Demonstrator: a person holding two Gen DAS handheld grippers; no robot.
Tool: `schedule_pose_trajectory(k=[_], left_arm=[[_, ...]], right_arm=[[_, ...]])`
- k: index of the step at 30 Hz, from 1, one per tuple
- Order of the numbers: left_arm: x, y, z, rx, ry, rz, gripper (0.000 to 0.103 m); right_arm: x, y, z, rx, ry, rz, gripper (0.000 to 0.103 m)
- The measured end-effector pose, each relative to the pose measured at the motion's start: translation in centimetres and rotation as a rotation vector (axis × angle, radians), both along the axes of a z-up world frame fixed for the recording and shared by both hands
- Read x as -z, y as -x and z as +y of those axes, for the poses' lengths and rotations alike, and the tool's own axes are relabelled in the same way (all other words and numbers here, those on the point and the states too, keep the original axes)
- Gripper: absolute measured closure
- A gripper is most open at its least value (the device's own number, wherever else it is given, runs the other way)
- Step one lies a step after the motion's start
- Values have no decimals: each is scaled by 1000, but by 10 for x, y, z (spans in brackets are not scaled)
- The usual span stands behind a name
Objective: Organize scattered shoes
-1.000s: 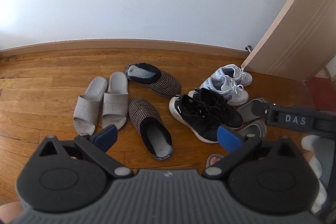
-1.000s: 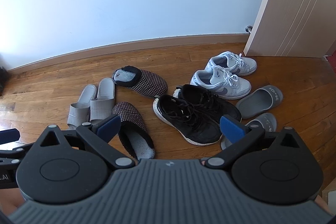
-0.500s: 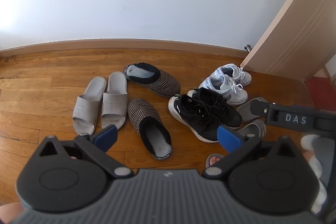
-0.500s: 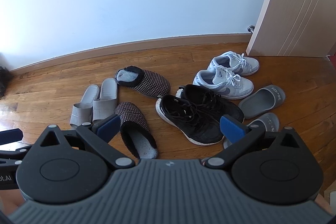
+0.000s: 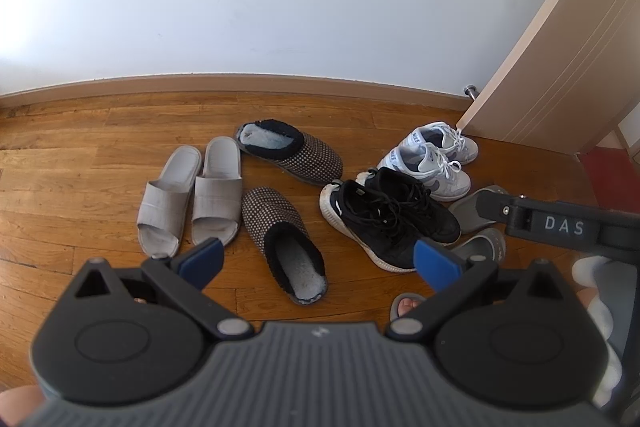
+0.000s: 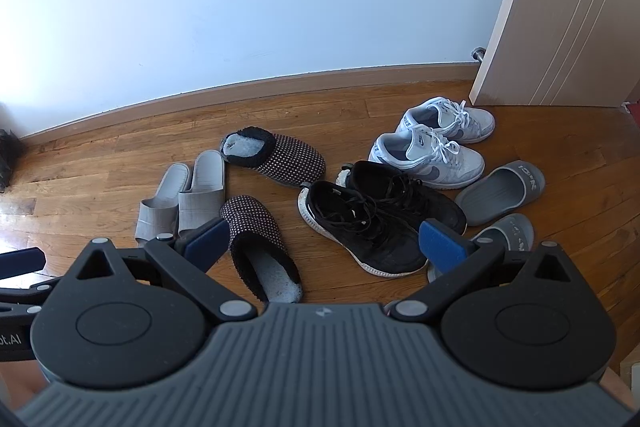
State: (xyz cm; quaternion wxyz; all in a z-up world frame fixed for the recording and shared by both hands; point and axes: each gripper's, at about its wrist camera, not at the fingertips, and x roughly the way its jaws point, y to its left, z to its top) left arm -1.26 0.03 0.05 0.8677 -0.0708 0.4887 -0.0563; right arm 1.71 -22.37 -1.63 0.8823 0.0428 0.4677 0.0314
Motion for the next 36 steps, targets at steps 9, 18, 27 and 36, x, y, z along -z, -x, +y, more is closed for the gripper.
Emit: schedule_pose_trajectory(k=[9, 18, 27, 36], left_arm=[[0, 0, -1, -1, 2, -2, 0], [-1, 2, -3, -1, 5, -5, 0], [0, 0, -5, 1, 7, -5, 0], [0, 1, -3, 5, 5, -8, 0]], right_arm=[[1, 1, 0, -1, -8, 2, 1], [1, 0, 0, -2, -14, 2, 1], [0, -3, -5, -3, -24, 6, 1], [0, -2, -5, -3, -27, 7, 1]])
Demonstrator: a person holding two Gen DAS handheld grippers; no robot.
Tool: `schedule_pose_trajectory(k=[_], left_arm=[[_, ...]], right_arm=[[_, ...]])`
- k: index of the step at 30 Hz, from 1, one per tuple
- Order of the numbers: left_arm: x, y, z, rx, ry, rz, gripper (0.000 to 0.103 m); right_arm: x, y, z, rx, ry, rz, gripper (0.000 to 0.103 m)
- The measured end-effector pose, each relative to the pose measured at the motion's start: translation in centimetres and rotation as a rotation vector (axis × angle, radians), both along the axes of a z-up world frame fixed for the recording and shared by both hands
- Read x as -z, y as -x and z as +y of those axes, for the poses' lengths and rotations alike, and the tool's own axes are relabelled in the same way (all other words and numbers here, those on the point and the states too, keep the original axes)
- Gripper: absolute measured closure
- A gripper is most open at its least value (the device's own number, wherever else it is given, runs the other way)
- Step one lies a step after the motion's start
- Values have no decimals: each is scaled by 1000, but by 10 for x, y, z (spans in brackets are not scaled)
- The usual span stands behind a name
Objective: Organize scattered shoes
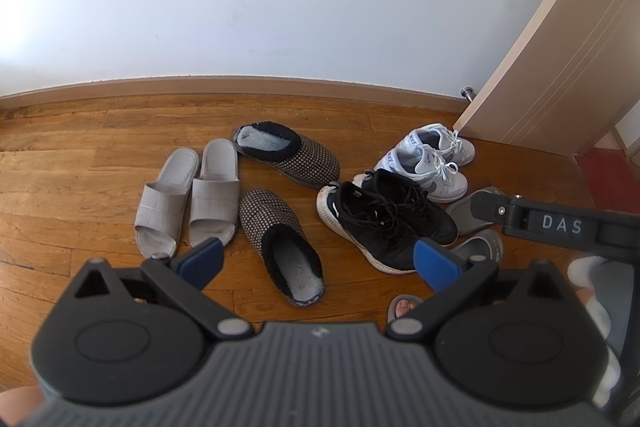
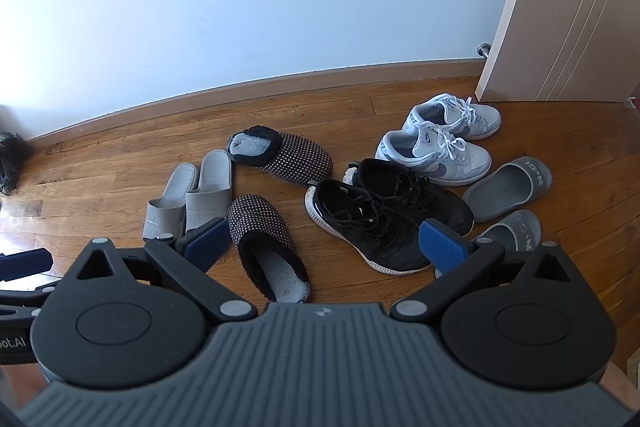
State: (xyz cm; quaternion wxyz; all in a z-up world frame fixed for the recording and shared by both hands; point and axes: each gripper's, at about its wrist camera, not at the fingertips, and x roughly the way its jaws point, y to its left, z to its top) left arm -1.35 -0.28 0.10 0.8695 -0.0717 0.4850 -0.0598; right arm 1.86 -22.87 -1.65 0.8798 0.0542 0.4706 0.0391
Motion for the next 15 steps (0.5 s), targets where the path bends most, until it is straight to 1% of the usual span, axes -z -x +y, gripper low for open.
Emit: schedule_pose_trajectory(k=[10, 12, 15], left_arm=[[0, -1, 1, 3, 0, -2, 0], [-2, -3, 10, -6, 9, -3, 0], [-6, -7, 28, -28, 29, -8, 0]], right_arm=[[0, 1, 0, -1, -5, 3, 1], [0, 1, -1, 3, -14, 1, 1], [-4, 3, -8, 24, -69, -17, 1]])
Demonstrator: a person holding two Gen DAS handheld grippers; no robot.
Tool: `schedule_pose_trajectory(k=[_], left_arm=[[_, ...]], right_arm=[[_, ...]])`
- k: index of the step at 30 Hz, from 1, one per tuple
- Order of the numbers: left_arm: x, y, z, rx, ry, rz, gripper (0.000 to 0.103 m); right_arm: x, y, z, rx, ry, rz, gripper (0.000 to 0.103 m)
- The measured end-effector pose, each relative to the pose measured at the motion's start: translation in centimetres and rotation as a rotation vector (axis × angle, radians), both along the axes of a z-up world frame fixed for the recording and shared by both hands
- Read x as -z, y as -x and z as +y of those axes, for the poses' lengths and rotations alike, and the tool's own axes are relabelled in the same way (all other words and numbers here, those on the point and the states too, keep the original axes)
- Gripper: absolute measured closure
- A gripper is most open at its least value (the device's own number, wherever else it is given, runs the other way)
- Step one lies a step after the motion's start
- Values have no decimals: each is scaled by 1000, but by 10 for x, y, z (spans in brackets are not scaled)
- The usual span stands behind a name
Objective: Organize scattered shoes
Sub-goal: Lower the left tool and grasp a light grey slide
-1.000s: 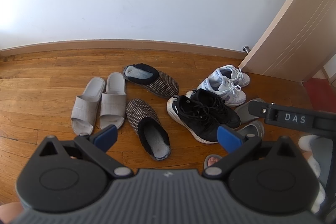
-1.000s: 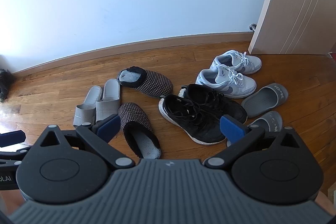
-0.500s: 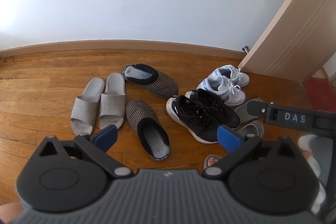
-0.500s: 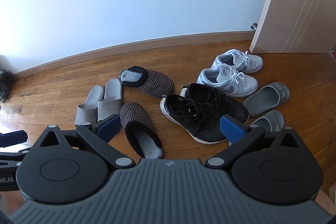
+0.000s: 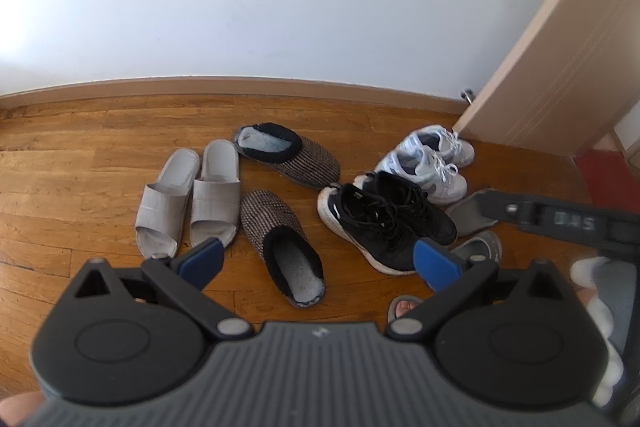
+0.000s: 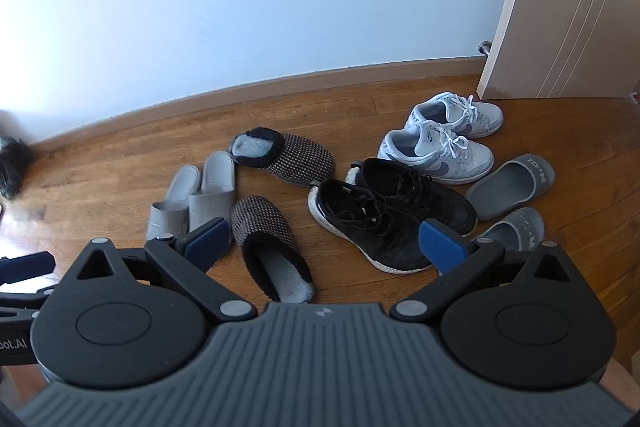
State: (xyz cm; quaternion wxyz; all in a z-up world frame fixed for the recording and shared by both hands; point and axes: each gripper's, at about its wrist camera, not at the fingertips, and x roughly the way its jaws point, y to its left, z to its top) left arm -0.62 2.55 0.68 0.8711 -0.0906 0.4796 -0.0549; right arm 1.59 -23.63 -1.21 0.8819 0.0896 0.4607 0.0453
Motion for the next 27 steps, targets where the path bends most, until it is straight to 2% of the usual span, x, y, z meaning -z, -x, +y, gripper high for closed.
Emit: schedule_pose_trajectory(k=[6, 10, 14, 19, 21, 23, 24, 26, 27], left_arm=[[-10, -19, 69, -126, 72, -10, 0], [-6, -46, 93, -142, -9, 16, 0], [24, -88, 97, -47, -145, 82, 0], [92, -127, 108, 152, -308, 78, 0], [144, -140, 115, 214, -377, 121, 1], [183, -147, 122, 217, -369, 171, 4], [198, -148, 125, 204, -349, 189, 4], [249, -155, 130, 161, -298, 245, 6], [260, -157, 131, 150, -302, 253, 9]], right_arm=[[-12, 8, -24, 47, -157, -125, 1], [-18, 17, -37, 52, -294, -247, 0], [-18, 15, -45, 71, -397, -282, 1], [-16, 4, -51, 102, -443, -259, 0], [-12, -2, -49, 102, -428, -230, 0], [-9, -5, -47, 91, -414, -201, 0], [-6, -6, -45, 85, -404, -185, 1], [-2, -11, -40, 69, -386, -155, 0], [1, -14, -36, 64, -376, -134, 0]])
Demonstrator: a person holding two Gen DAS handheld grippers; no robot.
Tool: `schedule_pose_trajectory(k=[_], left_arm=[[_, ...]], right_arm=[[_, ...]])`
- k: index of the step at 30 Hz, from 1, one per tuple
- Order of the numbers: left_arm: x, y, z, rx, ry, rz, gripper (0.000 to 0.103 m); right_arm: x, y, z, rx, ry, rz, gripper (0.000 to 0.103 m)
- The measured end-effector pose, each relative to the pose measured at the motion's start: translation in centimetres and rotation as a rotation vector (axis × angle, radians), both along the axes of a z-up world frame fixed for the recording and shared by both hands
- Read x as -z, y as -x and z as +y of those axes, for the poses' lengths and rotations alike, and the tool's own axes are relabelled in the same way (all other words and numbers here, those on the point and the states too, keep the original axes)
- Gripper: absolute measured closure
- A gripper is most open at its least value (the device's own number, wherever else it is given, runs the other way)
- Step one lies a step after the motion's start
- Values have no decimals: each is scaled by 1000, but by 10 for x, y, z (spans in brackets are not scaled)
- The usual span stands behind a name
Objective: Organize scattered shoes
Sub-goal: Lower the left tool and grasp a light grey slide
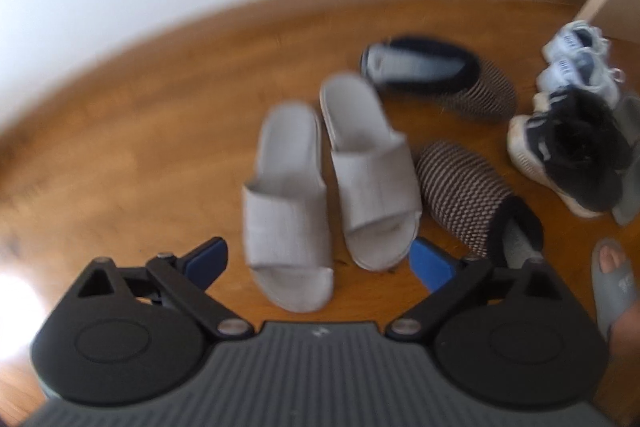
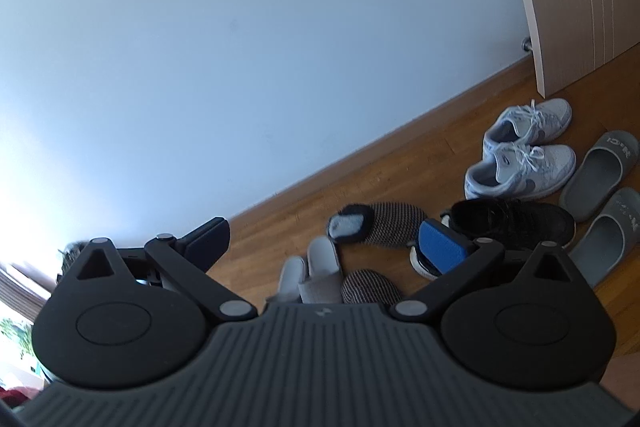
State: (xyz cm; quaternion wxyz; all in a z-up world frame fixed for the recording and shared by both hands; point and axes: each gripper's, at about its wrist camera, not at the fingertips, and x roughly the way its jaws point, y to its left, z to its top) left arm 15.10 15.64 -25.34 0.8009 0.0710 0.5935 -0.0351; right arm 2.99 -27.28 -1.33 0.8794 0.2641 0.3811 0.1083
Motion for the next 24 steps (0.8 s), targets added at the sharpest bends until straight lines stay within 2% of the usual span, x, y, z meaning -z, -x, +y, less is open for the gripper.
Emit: schedule_pose_trajectory(k=[4, 6, 9, 11, 14, 17, 19, 20, 21, 22, 23, 24], left_arm=[[73, -11, 1, -44, -90, 32, 12], [96, -17, 5, -73, -115, 38, 12], [117, -22, 20, -149, -94, 102, 14], [122, -19, 28, -174, -80, 102, 16], [113, -9, 47, -204, -98, 68, 15], [95, 3, 86, -343, -175, 45, 15], [76, 14, 117, -480, -251, 23, 18], [63, 20, 127, -520, -245, 3, 18], [47, 27, 136, -542, -207, -33, 18], [35, 32, 139, -531, -169, -67, 17], [25, 34, 135, -471, -162, -103, 17], [12, 35, 124, -360, -173, -149, 17]], right_arm=[[7, -11, 13, -32, 12, 65, 1], [10, -17, 21, -57, 16, 90, 1], [14, -26, 32, -106, 30, 122, 0], [15, -31, 38, -132, 45, 133, 0], [20, -40, 43, -147, 46, 154, 0], [26, -47, 44, -147, 38, 178, 0], [29, -49, 48, -162, 40, 191, 0], [29, -48, 50, -168, 42, 194, 0], [29, -48, 52, -174, 44, 196, 0], [29, -47, 54, -180, 46, 199, 0], [29, -46, 55, -184, 45, 200, 0], [29, -46, 55, -189, 42, 201, 0]])
